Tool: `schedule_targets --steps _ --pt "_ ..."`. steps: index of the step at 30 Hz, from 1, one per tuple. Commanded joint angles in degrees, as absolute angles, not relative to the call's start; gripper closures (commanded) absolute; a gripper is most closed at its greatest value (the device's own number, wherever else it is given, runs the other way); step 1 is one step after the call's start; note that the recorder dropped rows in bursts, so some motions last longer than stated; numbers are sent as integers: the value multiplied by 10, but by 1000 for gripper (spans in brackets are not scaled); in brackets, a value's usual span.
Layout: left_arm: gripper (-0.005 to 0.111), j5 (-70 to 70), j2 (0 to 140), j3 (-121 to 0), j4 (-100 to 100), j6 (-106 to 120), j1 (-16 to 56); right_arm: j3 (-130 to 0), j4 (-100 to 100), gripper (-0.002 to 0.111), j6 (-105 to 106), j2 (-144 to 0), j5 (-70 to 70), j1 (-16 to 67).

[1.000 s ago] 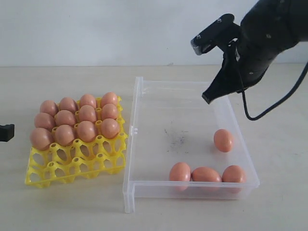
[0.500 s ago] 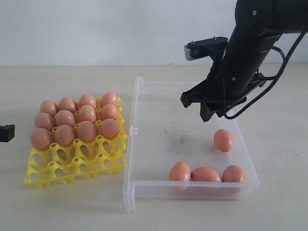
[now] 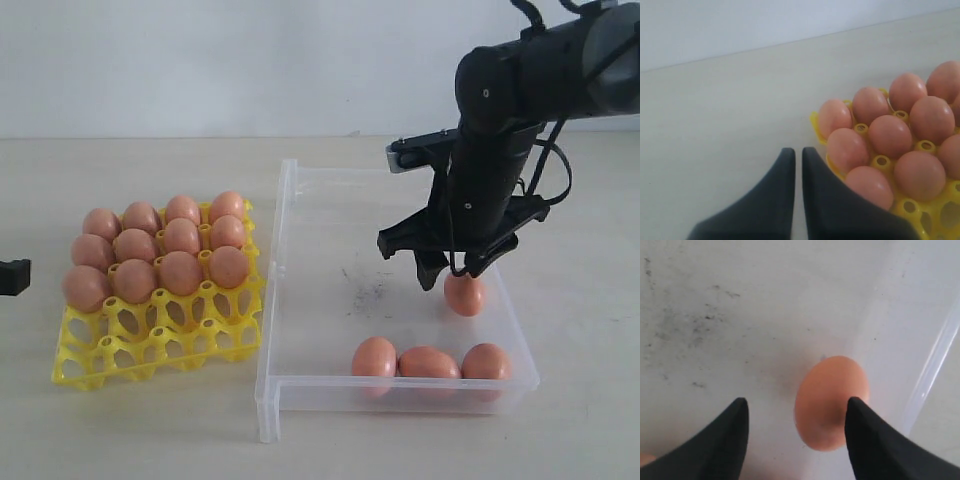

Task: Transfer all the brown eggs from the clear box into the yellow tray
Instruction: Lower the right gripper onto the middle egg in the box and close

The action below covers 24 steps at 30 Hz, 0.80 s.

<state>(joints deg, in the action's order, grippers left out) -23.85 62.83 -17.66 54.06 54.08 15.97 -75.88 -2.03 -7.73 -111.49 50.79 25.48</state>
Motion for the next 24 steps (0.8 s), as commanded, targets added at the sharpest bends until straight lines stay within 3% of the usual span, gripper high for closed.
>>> schedule_targets --steps 1,24 --pt "103 -235 624 -174 540 535 159 -763 -55 57 -111 -1128 504 251" --pt "103 -237 624 -174 540 535 159 -761 -51 57 -65 -1190 437 251"
